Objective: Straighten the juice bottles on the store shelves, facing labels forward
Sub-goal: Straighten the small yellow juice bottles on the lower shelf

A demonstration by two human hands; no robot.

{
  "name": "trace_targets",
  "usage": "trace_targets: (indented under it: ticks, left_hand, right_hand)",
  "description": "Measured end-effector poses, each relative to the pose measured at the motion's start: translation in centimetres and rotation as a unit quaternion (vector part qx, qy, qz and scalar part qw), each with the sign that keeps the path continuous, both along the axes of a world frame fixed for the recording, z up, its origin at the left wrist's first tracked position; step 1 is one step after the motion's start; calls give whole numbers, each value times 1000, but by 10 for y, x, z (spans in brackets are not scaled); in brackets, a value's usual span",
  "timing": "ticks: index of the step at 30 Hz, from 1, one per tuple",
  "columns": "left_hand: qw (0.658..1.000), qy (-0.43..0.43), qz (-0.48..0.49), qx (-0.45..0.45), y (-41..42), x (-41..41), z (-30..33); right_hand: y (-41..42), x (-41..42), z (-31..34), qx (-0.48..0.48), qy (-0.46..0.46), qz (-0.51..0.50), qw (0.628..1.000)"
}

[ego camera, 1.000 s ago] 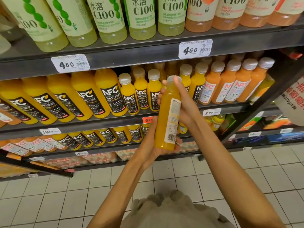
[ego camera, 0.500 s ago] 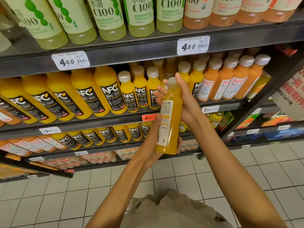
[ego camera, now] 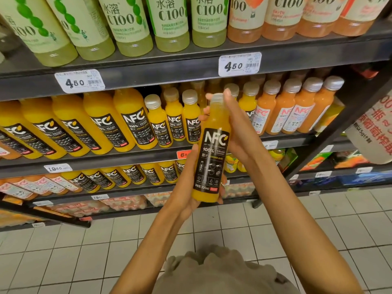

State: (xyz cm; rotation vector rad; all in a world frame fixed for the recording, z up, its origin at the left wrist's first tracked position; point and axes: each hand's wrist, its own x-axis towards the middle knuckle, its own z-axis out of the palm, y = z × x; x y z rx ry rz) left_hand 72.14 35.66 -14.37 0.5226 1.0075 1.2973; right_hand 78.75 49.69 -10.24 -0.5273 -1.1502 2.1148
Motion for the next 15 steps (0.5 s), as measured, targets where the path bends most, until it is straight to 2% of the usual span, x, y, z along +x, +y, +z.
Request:
trace_targets:
  ticks: [3, 8, 11, 13, 15]
  left_hand:
    - [996, -73, -59, -6, 2, 6, 0]
    - [999, 47, 17, -22, 5, 15, -2]
    - [998, 46, 27, -34, 5, 23, 4]
    - [998, -30, 26, -45, 4, 28, 10]
    - [980, -191, 25, -49, 6, 32, 16]
  right_hand:
    - [4, 1, -1, -69, 45, 59, 995]
    - [17, 7, -9, -35, -27, 30, 999]
    - [30, 8, -14, -84, -79, 25, 993]
    - [37, 9, -21, -136, -111, 64, 982]
    - [38, 13, -33, -152, -133, 101, 974]
